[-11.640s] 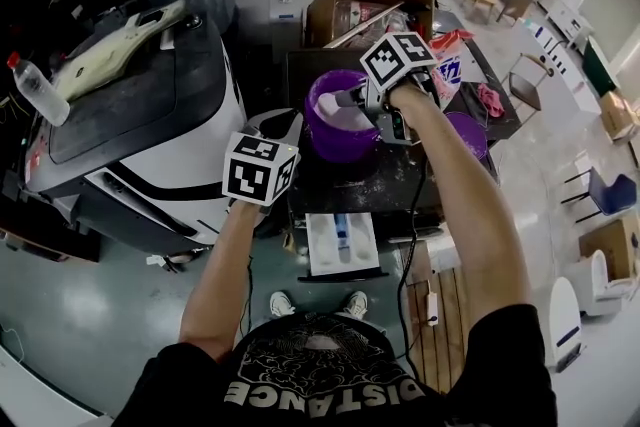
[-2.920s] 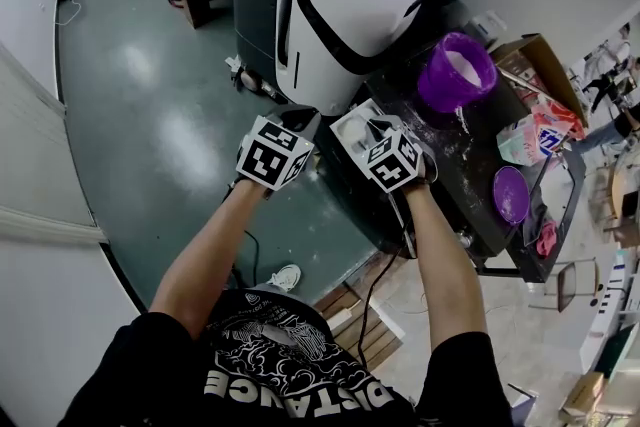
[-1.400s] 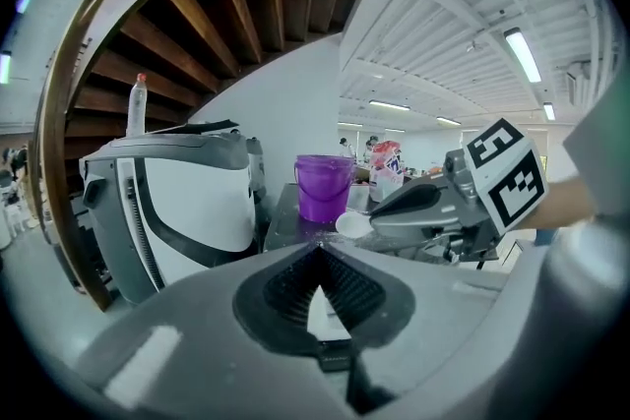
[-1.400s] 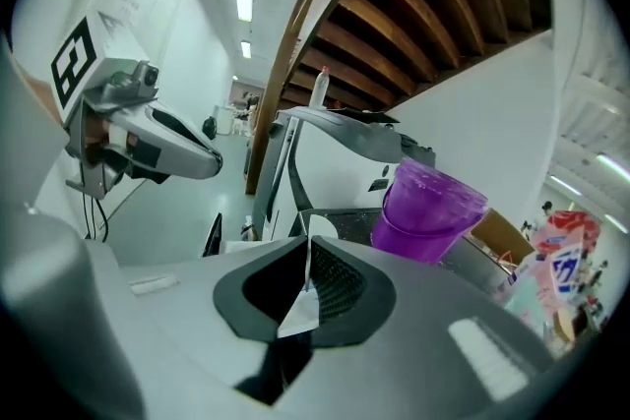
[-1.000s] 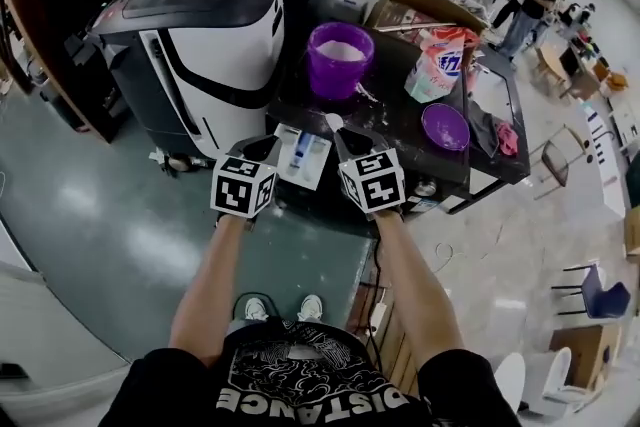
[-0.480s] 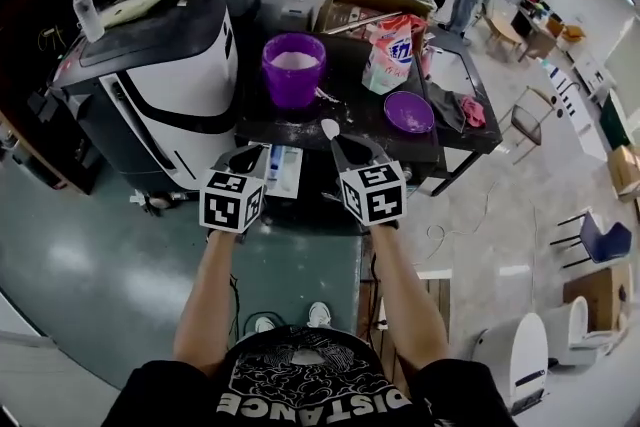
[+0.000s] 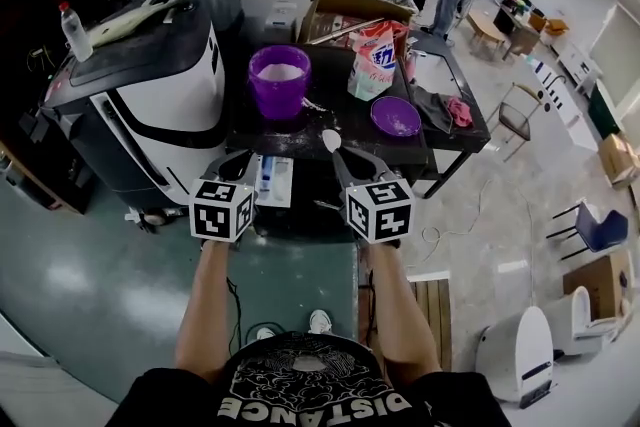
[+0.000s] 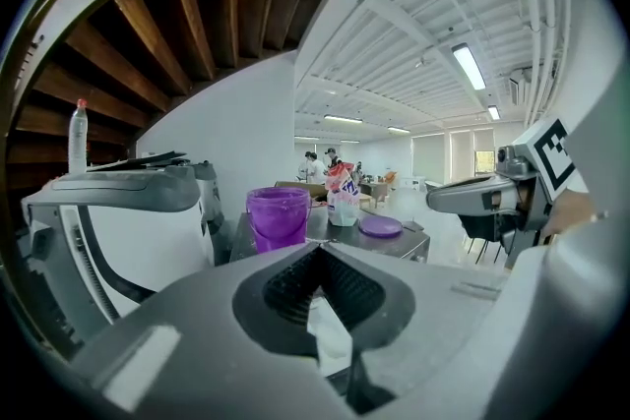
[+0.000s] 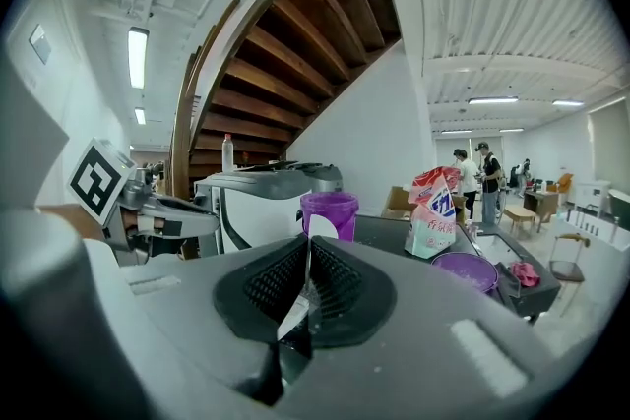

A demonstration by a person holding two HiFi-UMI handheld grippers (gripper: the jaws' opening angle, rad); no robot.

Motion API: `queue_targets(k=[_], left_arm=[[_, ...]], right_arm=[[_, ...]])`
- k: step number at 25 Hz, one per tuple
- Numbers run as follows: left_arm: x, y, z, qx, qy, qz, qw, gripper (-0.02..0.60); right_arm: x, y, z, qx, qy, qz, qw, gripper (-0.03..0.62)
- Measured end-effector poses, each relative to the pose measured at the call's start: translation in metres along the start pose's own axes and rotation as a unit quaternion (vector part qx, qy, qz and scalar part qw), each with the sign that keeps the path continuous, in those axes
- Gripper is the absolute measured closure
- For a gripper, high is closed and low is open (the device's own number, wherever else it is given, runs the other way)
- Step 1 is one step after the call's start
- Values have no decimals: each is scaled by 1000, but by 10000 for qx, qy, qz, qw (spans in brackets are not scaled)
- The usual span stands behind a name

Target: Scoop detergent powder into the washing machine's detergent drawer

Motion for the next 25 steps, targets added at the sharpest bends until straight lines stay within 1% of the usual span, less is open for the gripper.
queue_targets(k=[5, 10, 25], left_arm=[[-3, 3, -1, -1, 61, 55, 10000, 577], [-7, 7, -4, -79, 154, 142, 9997, 577], [0, 7, 0, -57, 75, 118, 9999, 577]], right_arm=[[-3, 3, -3, 19, 31, 49, 10000, 559], [-4, 7, -5, 35, 72, 98, 9999, 559], [-2, 5, -1, 29, 87, 102, 9999, 559]])
Point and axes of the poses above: the fingertips, and each gripper's own axes: x forward along the fingers, z to its right, y out of its top, the point moved 1 cm from there along -x, backward along the fingers, and after that the axes turned 1 degree about y, right-handed, at the moved point
